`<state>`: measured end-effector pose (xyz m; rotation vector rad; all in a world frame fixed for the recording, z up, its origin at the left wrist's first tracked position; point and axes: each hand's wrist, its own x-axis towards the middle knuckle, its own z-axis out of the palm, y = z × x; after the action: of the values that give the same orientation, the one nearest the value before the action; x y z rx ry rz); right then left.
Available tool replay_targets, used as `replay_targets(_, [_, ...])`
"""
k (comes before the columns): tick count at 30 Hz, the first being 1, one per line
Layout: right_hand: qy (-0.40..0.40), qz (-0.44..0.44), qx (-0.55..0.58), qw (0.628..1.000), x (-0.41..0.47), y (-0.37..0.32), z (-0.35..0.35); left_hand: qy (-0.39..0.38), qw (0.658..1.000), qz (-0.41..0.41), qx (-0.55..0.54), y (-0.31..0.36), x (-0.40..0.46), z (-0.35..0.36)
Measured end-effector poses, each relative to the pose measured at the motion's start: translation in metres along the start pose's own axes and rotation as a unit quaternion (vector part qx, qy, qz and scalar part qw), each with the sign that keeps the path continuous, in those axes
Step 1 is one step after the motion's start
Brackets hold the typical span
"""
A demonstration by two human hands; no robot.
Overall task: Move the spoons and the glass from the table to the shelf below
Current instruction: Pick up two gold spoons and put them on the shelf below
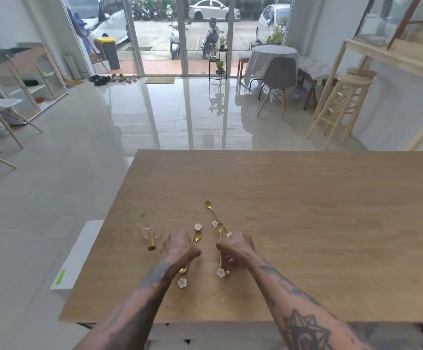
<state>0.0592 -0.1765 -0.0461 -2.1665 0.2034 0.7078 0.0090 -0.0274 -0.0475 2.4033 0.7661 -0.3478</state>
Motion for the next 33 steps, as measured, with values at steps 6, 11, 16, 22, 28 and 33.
replay_targets(6, [-0.003, -0.020, 0.027, 0.999, -0.002, 0.015, 0.001, -0.006, 1.000, 0.006, 0.008, 0.002, -0.008, 0.010])
replay_targets(11, [0.002, -0.037, 0.045, 0.998, -0.009, 0.019, -0.008, 0.002, 0.999, 0.029, -0.022, -0.005, -0.022, 0.011])
replay_targets(16, [0.032, -0.072, 0.071, 0.994, -0.026, -0.004, -0.027, 0.059, 0.992, 0.063, -0.090, 0.000, -0.041, -0.022])
replay_targets(22, [0.053, -0.154, 0.099, 0.982, -0.076, -0.047, -0.047, 0.105, 0.972, 0.135, -0.162, 0.006, -0.079, -0.092])
replay_targets(28, [0.083, -0.201, 0.100, 0.971, -0.145, -0.068, -0.035, 0.155, 0.956, 0.184, -0.169, -0.017, -0.134, -0.138])
replay_targets(33, [0.077, -0.198, 0.113, 0.971, -0.196, -0.057, 0.003, 0.155, 0.956, 0.180, -0.174, -0.063, -0.180, -0.138])
